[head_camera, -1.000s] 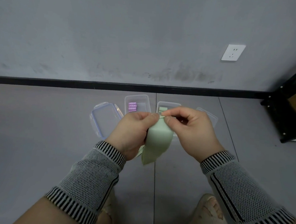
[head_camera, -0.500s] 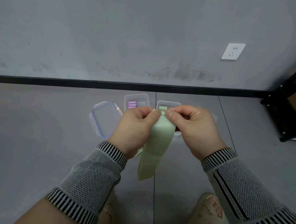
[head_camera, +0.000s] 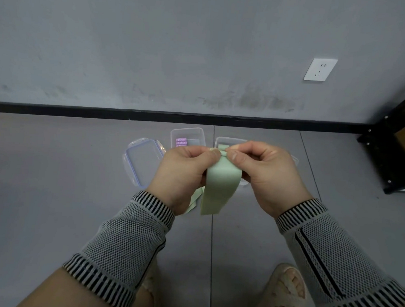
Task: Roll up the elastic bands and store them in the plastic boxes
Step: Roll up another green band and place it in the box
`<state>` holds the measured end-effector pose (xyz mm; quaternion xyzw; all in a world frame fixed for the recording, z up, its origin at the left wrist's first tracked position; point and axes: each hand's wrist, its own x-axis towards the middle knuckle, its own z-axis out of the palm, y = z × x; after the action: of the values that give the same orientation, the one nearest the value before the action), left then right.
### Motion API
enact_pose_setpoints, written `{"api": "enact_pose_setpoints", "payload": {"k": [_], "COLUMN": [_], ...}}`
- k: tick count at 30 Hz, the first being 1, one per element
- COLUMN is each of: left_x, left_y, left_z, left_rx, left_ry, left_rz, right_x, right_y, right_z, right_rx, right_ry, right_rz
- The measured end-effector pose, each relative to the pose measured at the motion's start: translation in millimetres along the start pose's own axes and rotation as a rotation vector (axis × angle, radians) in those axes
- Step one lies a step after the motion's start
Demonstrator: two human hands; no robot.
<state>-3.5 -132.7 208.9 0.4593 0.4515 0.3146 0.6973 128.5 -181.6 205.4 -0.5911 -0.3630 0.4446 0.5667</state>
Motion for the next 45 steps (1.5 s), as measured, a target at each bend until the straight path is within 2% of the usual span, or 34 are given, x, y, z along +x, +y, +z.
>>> {"api": "enact_pose_setpoints", "payload": {"k": [13, 23, 28, 33, 42, 45], "left_x": [-4, 0, 2, 1, -1, -1], "left_y": [4, -3, -2, 3, 6, 6], "left_z": [3, 6, 4, 0, -3, -4], "left_rx": [-0.027, -0.005, 0.011, -0.026, -0.005, -0.023], "left_ry": [-0.041, 0.001, 0.01, 0.005, -0.019, -0.041], "left_rz": [-0.019, -0.023, 0.01, 0.033, 0.084, 0.074], "right_x": [0, 0, 0, 0, -2, -1], "right_y": [-6, 1, 3, 4, 5, 4], "right_z": [-2, 5, 5, 2, 1, 1], "right_rx": [0.231, -0.135, -0.098, 0.111, -0.091, -0.069], "right_ry": [-0.061, 0.098, 0.076, -0.047, -0.034, -0.021], "right_rz": [0.224, 0.015, -0.008, 0.073, 0.011, 0.0]}}
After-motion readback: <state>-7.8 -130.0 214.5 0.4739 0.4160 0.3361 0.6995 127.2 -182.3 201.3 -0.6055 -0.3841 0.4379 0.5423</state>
